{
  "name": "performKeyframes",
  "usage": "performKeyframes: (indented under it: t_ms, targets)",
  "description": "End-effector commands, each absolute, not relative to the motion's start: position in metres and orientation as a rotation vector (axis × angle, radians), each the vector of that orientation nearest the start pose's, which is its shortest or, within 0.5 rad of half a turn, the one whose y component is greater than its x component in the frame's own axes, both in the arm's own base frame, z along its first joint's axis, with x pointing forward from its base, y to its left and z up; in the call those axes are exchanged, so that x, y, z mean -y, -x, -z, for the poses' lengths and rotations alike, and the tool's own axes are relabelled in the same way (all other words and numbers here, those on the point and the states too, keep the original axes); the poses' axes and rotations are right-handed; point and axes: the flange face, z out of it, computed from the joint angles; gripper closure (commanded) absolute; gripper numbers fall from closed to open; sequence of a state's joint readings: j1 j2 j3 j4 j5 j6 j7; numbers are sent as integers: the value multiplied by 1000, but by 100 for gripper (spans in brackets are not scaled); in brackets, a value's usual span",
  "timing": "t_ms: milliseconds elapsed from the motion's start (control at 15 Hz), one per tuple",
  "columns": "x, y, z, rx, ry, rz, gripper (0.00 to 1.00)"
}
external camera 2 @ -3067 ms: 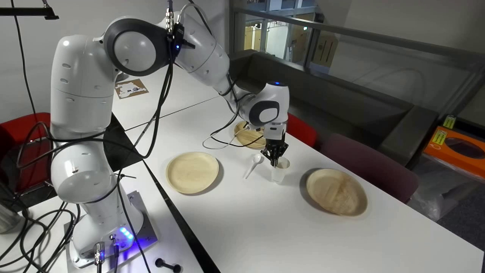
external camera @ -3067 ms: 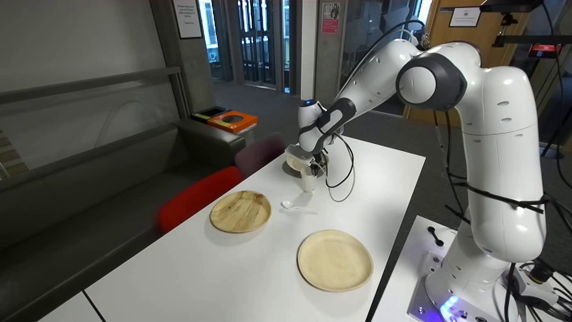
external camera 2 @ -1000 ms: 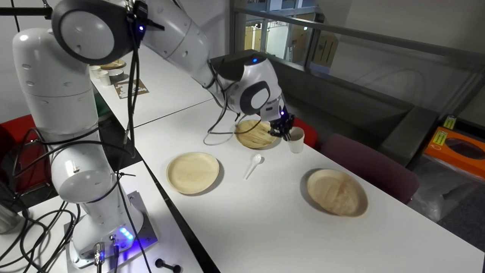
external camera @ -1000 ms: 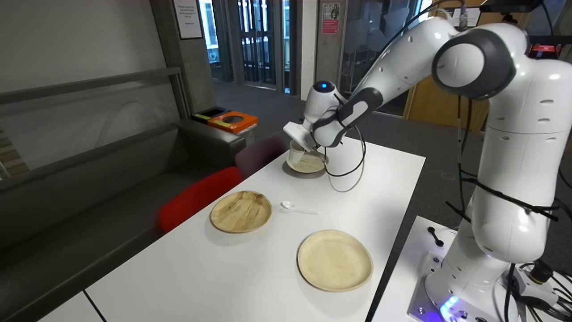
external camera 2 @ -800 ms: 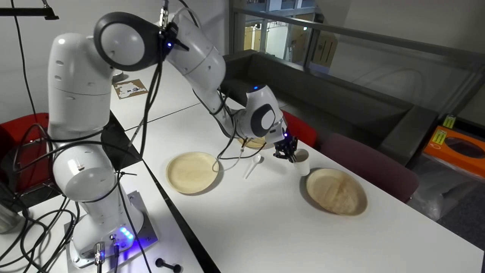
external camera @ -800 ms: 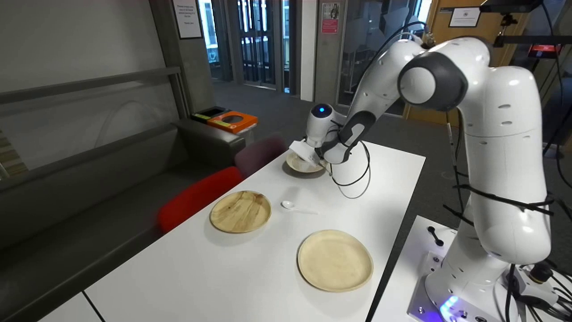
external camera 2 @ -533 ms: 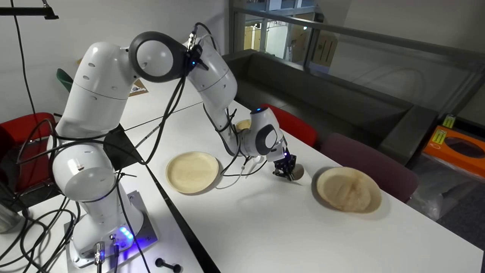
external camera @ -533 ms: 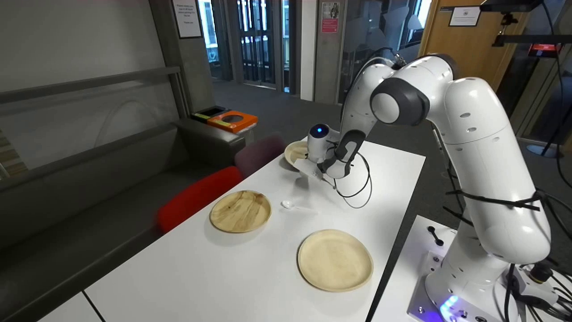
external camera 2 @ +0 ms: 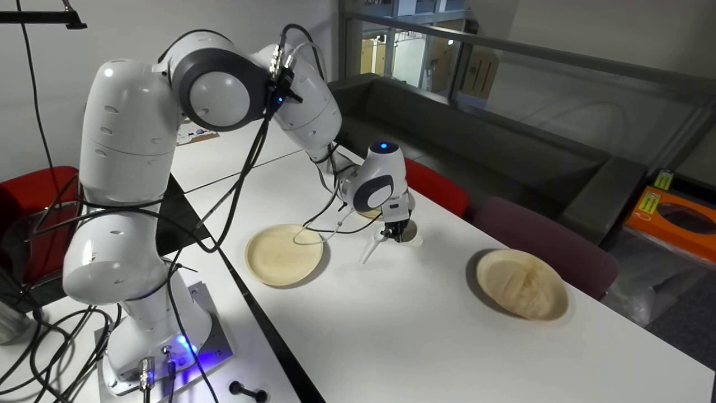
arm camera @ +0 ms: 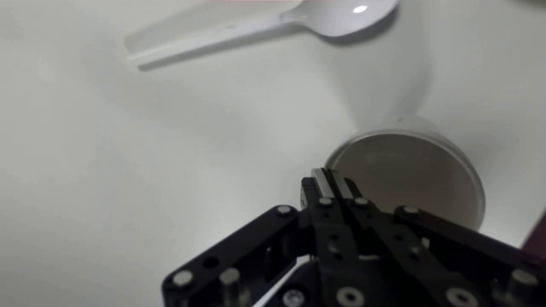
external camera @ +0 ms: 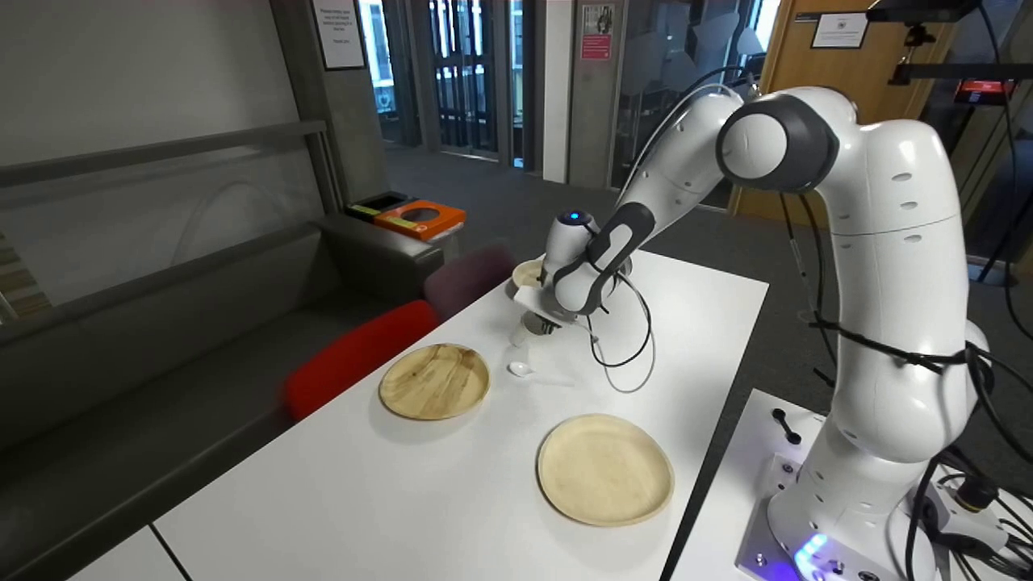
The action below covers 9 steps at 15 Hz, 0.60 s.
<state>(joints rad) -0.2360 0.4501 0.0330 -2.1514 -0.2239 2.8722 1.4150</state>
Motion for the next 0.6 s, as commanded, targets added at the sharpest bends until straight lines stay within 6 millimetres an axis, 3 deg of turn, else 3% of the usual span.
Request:
performKeyframes:
  t_ms: [0, 67, 267, 533]
  targets:
    - [125, -578, -278, -1977, 2126, 598, 99]
    - [122, -574, -272, -2005, 2223, 386, 99]
    - [131, -563, -255, -2088, 2305, 117, 99]
    - [130, -543, -237, -2068, 2421, -278, 99]
